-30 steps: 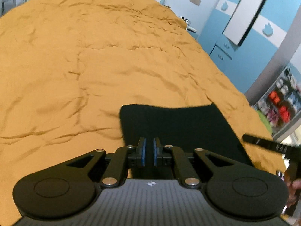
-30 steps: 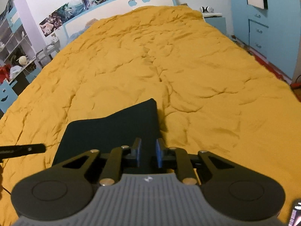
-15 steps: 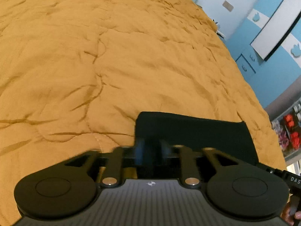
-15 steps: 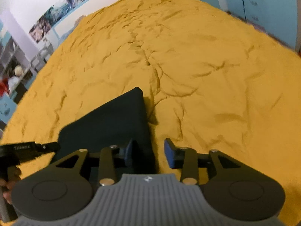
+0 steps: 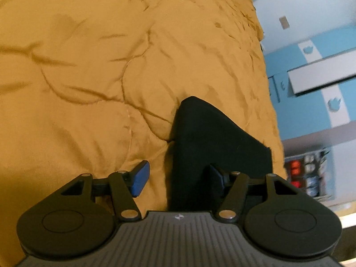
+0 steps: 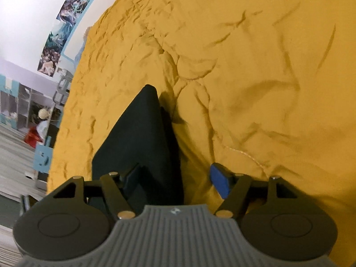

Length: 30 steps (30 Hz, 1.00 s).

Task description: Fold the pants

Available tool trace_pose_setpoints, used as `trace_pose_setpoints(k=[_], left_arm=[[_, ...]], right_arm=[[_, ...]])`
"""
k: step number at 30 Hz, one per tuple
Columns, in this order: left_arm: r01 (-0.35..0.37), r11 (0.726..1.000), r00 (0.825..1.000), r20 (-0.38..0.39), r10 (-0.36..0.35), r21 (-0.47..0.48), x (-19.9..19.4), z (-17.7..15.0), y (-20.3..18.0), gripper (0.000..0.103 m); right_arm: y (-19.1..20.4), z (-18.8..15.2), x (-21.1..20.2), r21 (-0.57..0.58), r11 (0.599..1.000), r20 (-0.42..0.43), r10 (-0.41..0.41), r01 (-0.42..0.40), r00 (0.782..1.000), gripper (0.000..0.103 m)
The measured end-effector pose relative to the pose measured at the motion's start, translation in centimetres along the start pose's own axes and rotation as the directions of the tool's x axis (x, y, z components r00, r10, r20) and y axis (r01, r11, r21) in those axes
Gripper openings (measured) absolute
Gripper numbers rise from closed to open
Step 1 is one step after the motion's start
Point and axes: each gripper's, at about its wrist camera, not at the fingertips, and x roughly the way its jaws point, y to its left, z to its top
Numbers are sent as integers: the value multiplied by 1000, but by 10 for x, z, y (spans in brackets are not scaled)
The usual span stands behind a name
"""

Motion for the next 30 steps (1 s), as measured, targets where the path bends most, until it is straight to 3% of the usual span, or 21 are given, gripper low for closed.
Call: trace_pose_setpoints(k=[3, 5, 8, 11, 15, 24, 30], left_arm=[[26, 999, 1000, 2, -26, -24, 3, 0, 5, 64], [37, 999, 999, 0, -37, -20, 5, -2, 3, 60], [60, 998, 998, -30, -60, -26, 10, -4, -2, 38], [28, 999, 1000, -4, -28, -18, 8, -5, -7, 30], [-12, 998, 999, 40, 10, 55, -2, -10, -25, 21], [-33, 977, 994, 107, 11, 212, -40, -22, -75, 18], [-51, 964, 989, 150, 12, 260, -79, -32, -92, 18]], right_arm=[[5, 0, 12, -2, 1000, -17, 19, -19, 1000, 63], [8, 1, 19, -2, 999, -26, 35, -35, 999, 53], [11, -1, 26, -5, 999, -28, 43, -44, 999, 44], [11, -2, 22, -17, 997, -19, 69, -69, 997, 30], [23, 1, 10, -73, 995, 0, 69, -69, 998, 22], [59, -6, -26, -193, 981, 63, 28, -15, 998, 20], [81, -22, -53, -228, 971, 68, 91, -73, 994, 18]])
